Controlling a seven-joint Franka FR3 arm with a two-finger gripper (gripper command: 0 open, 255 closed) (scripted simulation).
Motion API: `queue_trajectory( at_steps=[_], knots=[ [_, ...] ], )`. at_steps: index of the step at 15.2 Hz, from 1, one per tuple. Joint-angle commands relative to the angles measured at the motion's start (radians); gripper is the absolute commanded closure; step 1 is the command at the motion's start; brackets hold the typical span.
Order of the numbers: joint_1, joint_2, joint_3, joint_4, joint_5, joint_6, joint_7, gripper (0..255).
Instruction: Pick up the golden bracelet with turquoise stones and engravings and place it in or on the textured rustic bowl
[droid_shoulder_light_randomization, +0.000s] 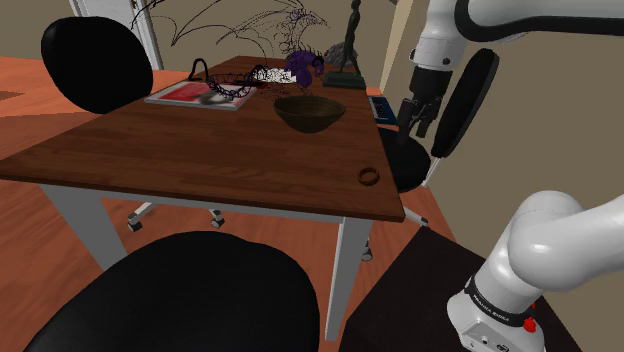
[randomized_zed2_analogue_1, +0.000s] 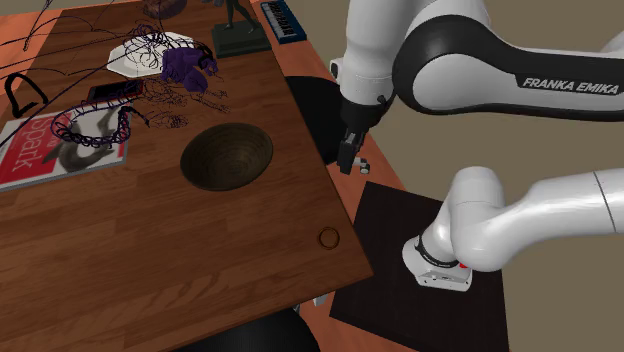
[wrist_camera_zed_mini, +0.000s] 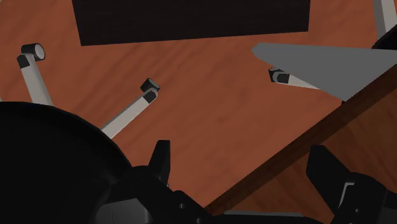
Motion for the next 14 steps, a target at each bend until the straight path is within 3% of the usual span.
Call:
queue_trajectory(
  at_steps=[1,14],
  knots=[
    [0.0,0.0,0.0,0.0,0.0,0.0,0.0,0],
    [0.127,0.178,0.283,0.205,0.121,-0.07,0.217,0]
  ],
)
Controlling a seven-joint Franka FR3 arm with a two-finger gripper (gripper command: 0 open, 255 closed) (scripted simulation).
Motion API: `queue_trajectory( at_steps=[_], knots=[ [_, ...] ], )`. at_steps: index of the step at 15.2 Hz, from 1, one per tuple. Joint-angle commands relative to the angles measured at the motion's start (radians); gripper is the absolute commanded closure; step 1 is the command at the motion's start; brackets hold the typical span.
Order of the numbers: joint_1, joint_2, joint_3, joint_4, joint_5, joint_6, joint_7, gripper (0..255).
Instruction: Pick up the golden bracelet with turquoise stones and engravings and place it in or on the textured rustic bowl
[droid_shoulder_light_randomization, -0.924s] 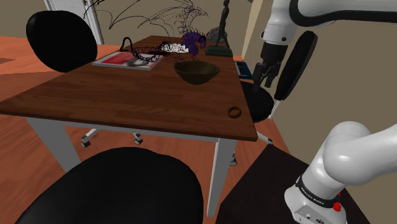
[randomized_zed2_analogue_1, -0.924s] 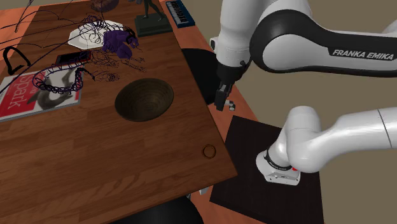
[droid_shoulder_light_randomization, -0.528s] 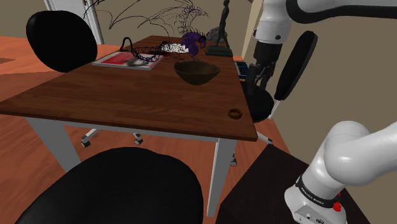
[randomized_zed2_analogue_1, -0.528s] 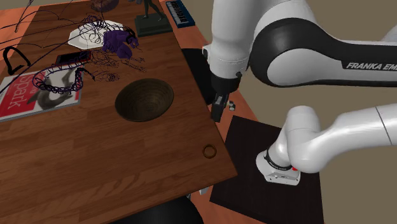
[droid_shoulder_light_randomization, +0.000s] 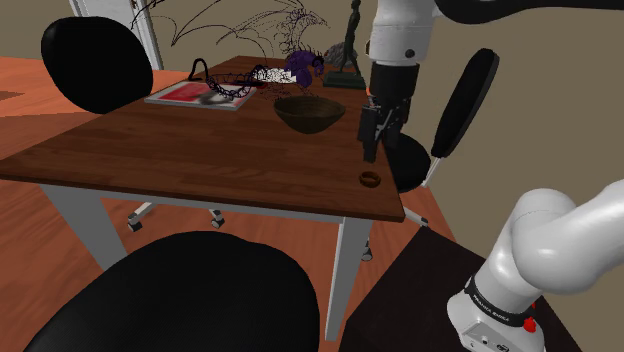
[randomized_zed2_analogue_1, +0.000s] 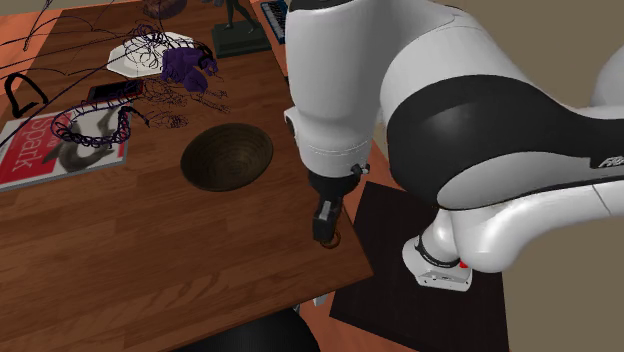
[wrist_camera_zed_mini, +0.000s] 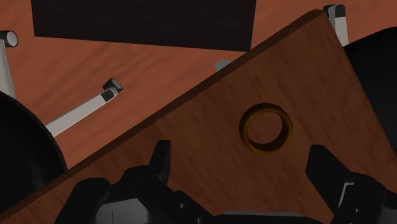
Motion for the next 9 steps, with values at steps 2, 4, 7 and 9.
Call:
queue_trajectory(
  at_steps=[2,4,7,9],
  knots=[
    [0.019,0.054,0.056,0.051,0.015,-0.006,0.044,0],
    [0.021,0.045,0.058,0.018,0.018,0.019,0.042,0],
    [0.024,0.034,0.062,-0.03,0.023,0.056,0.04,0],
    [0.026,0.027,0.064,-0.062,0.027,0.081,0.038,0]
  ],
)
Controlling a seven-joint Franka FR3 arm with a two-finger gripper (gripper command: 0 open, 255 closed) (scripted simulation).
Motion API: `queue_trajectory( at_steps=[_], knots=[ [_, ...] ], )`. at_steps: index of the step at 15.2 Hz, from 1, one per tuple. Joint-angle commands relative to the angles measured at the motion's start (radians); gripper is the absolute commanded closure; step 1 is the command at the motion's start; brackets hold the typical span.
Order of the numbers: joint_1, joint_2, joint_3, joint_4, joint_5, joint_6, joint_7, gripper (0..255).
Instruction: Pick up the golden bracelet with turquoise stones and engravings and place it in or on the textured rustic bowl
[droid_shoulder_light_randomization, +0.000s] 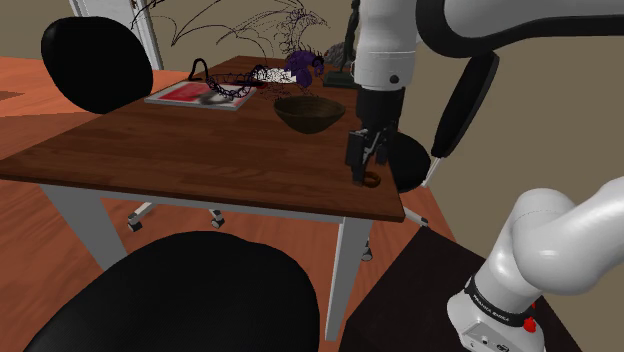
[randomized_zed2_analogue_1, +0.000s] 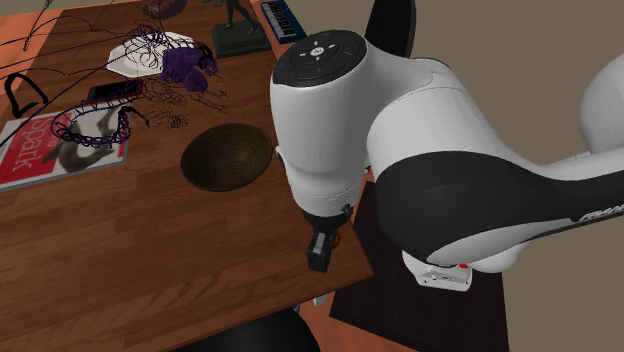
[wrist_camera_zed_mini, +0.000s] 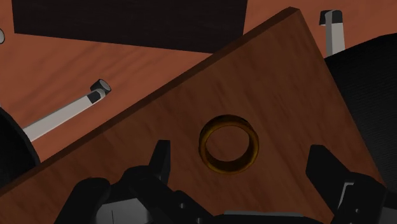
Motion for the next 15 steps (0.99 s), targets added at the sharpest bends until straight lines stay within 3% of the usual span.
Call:
queue_trajectory(
  at_steps=[1,8,9,15],
  knots=[
    [0.002,-0.005,0.002,-0.024,0.003,0.019,-0.001,0],
    [0.002,-0.005,0.002,-0.024,0.003,0.019,-0.001,0],
    [0.002,-0.005,0.002,-0.024,0.003,0.019,-0.001,255],
    [0.002,-0.005,0.002,-0.024,0.003,0.019,-0.001,255]
  ],
)
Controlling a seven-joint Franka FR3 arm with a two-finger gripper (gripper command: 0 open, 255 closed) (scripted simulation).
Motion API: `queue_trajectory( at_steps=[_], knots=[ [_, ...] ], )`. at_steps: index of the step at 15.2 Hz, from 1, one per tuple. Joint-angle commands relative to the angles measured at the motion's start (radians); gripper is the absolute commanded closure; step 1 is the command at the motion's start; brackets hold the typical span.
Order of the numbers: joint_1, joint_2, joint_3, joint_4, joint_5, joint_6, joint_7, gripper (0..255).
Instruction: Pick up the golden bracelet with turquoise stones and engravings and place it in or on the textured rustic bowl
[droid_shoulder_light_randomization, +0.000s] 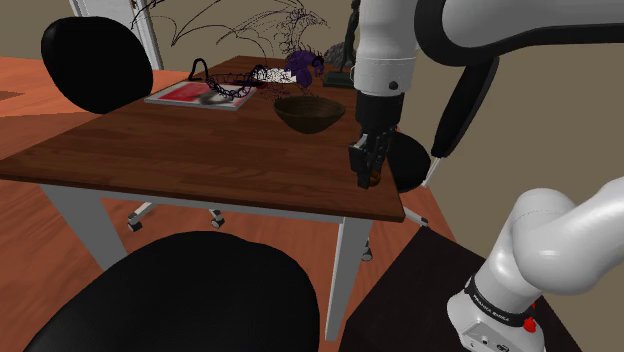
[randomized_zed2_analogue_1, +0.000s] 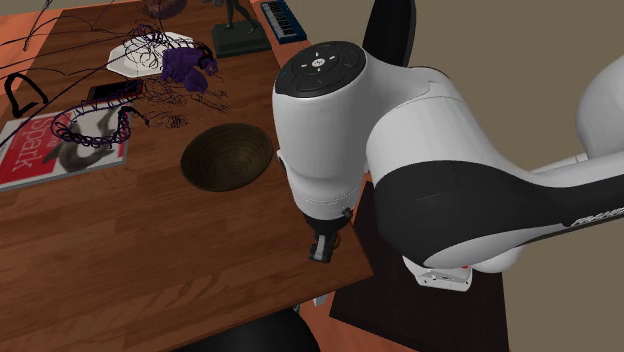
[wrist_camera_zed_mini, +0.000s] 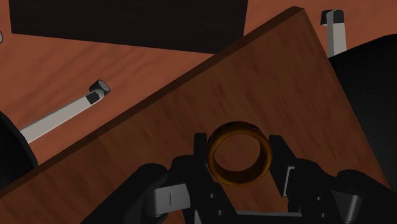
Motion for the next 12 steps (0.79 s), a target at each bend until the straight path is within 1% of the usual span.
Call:
queue_trajectory(
  at_steps=[1,3,12],
  knots=[
    [0.0,0.0,0.0,0.0,0.0,0.0,0.0,255],
    [0.0,0.0,0.0,0.0,0.0,0.0,0.0,255],
    [-0.007,0.023,-0.012,0.138,-0.012,-0.115,0.008,255]
  ],
)
